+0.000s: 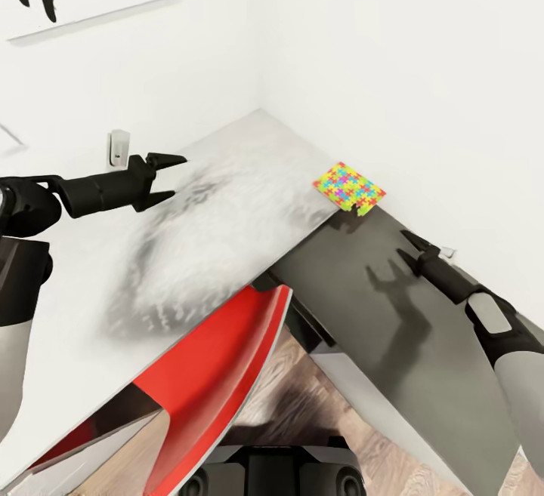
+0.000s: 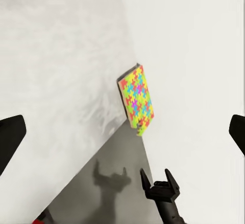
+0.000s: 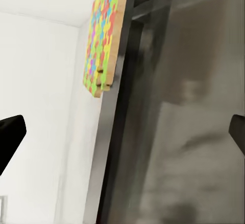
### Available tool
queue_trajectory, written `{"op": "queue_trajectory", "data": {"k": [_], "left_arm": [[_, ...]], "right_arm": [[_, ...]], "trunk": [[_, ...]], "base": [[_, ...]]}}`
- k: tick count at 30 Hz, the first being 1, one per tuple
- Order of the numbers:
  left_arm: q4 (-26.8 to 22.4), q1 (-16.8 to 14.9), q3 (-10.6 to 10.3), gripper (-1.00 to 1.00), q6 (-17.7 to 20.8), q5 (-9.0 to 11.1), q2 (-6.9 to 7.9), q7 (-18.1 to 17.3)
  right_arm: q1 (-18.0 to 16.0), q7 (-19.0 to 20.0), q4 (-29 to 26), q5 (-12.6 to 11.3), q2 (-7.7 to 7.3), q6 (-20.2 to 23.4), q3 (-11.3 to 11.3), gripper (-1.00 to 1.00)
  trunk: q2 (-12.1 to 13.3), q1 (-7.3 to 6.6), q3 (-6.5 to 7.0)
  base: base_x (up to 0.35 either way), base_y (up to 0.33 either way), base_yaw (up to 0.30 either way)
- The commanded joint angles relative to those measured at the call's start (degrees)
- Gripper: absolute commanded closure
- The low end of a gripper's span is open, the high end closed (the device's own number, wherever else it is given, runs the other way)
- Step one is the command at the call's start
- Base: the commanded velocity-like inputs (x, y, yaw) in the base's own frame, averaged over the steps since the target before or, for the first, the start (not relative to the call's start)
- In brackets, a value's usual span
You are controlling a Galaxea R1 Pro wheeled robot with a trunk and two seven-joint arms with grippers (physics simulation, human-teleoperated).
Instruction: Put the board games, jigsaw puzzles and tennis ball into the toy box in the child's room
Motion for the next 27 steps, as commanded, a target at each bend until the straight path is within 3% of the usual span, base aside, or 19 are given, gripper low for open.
{"op": "queue_trajectory", "data": {"k": [1, 11, 27], "left_arm": [[-0.02, -0.07, -0.05, -1.0, -0.08, 0.57, 0.01, 0.59], [0.02, -0.21, -0.22, -1.0, -0.14, 1.17, -1.3, 2.63], [0.1, -0.18, -0.17, -1.0, -0.21, 1.45, -1.61, 3.42]], "right_arm": [[-0.03, 0.04, 0.02, -0.3, -0.01, 0.39, -0.07, -1.0], [-0.07, -0.1, 0.66, -0.55, -0.32, -3.27, -0.14, -1.0], [0.14, -0.11, -0.1, -0.39, -1.14, -4.27, -0.18, -1.0]], "trunk": [[-0.09, 0.03, -0.07], [-0.09, 0.03, -0.07], [-0.09, 0.03, -0.07]], "base": [[0.0, 0.0, 0.168], [0.0, 0.0, 0.078], [0.0, 0.0, 0.015]]}}
